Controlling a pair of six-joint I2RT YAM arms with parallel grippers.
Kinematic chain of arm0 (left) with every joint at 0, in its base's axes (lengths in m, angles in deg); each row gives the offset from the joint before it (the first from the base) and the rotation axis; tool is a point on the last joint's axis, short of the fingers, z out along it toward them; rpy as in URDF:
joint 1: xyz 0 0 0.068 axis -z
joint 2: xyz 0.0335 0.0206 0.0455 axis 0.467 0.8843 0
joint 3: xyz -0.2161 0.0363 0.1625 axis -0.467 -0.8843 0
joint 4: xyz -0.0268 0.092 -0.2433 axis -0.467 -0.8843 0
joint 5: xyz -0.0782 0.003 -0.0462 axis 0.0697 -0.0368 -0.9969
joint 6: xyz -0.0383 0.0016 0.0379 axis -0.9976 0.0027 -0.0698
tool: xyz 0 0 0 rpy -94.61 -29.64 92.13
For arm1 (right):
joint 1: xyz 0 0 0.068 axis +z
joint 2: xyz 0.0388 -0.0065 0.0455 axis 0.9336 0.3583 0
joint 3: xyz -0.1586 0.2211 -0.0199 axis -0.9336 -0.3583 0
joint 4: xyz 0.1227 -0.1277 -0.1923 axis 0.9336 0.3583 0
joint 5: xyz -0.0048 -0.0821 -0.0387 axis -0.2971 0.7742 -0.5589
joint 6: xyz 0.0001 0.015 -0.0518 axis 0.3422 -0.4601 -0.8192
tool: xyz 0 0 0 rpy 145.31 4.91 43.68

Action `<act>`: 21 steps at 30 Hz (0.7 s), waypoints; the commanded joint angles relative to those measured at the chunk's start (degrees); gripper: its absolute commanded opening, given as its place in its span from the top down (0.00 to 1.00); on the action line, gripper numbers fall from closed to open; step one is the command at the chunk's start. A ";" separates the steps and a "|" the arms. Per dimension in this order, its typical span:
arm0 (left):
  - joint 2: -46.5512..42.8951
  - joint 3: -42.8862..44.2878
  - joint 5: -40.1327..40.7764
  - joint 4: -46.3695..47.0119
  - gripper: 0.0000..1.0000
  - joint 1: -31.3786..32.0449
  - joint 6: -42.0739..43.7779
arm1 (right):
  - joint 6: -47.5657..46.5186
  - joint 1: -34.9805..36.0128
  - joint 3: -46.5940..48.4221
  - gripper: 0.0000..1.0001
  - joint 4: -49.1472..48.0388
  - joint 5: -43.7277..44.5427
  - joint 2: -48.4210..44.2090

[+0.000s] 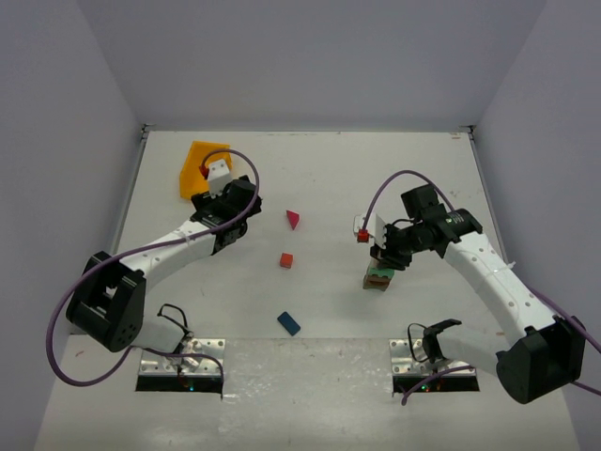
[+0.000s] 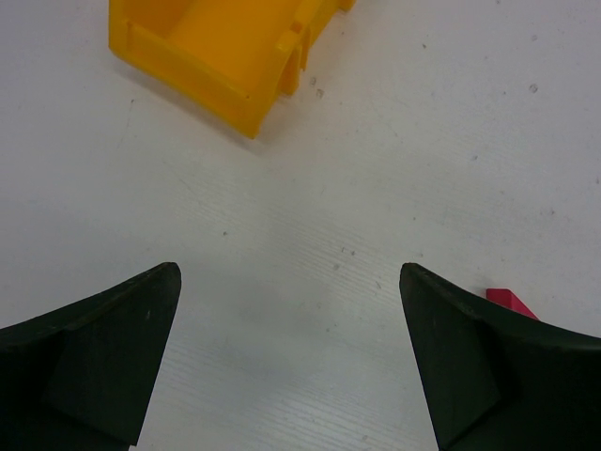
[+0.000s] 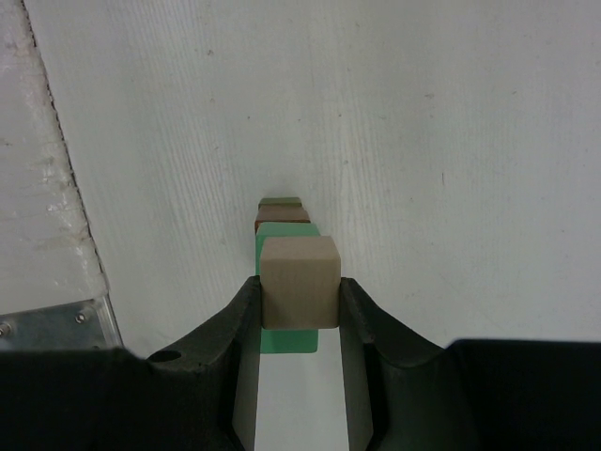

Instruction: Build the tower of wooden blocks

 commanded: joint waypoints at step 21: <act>1.12 2.78 1.67 0.06 0.00 -0.35 0.27 | 0.36 1.47 0.69 0.84 0.74 0.75 -1.05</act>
